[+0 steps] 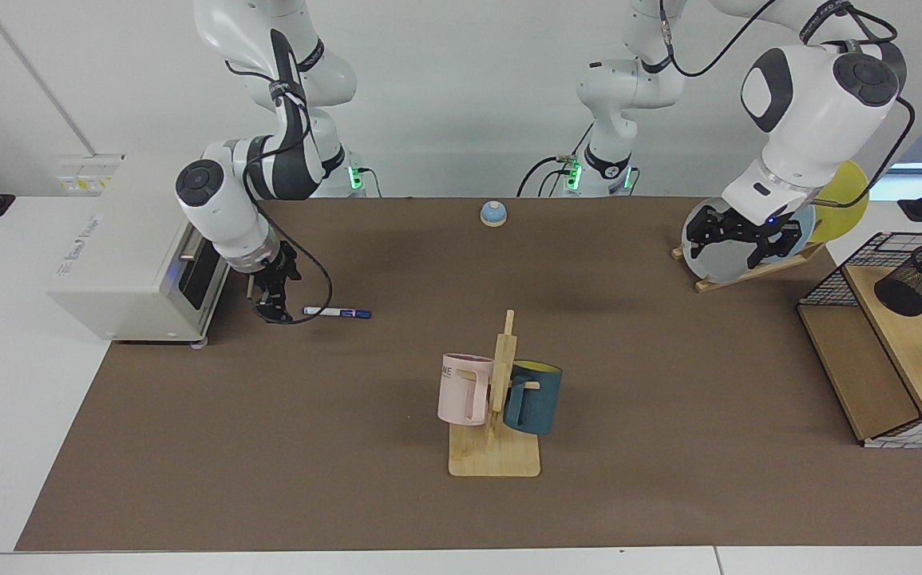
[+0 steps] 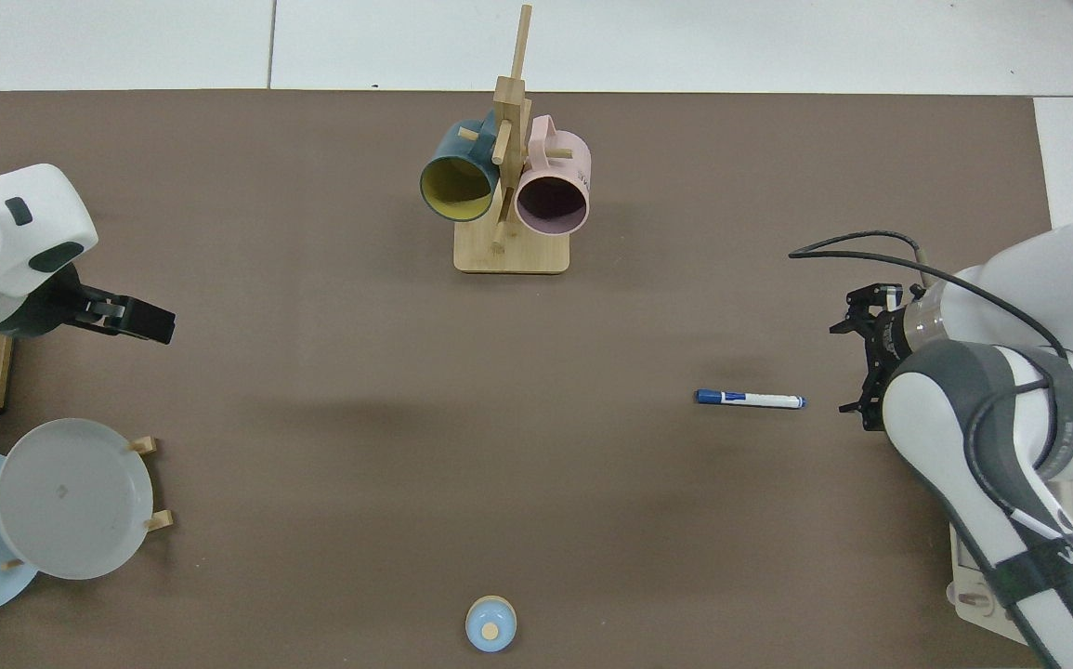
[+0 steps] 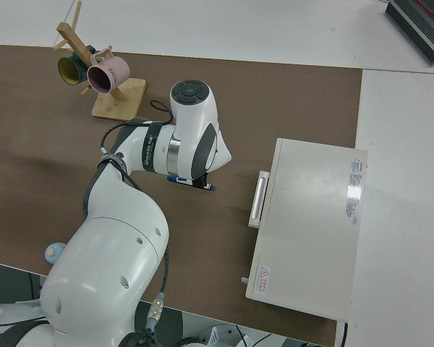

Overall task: Put markers into pen holder
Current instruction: 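Reach the right gripper toward the blue-capped white marker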

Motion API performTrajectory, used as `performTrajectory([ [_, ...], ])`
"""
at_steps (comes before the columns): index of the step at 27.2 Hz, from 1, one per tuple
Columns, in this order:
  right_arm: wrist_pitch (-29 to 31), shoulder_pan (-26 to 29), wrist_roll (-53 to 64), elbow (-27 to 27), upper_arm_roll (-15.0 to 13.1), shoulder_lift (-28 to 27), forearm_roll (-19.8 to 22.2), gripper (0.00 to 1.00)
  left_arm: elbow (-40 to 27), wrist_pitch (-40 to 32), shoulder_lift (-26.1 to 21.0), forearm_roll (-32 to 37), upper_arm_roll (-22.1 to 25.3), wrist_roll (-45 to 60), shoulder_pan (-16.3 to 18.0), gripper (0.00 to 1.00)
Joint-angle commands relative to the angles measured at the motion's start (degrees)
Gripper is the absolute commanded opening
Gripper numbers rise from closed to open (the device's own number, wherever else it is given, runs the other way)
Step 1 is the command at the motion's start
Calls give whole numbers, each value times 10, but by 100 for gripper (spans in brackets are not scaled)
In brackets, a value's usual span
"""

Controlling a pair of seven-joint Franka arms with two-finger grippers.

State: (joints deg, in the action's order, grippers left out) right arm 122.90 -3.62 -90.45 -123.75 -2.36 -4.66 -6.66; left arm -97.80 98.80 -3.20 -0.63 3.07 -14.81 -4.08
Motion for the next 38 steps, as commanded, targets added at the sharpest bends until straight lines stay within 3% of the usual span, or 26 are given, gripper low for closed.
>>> performTrajectory([
  [1,22,1,13,-22,2,-2,-29,100,-17,7,9,1,-2,-9,5,100],
  [12,76,-10,13,-30,2,-38,-37,100,-24,16,9,2,-3,-95,7,100],
  [19,81,-13,22,-31,3,-48,-37,99,-30,17,10,-1,-3,-151,15,100],
  [25,81,-16,33,-39,3,-49,-50,89,-35,20,11,-26,-2,-238,20,100],
  [29,81,-20,39,-40,3,-50,-55,88,-37,26,11,-36,-3,-319,20,100],
  [35,101,-20,49,-54,2,-50,-55,88,-49,46,17,-39,-3,-327,21,100],
  [38,108,-18,52,-58,2,-51,-55,82,-70,71,27,-49,-2,-361,21,100],
])
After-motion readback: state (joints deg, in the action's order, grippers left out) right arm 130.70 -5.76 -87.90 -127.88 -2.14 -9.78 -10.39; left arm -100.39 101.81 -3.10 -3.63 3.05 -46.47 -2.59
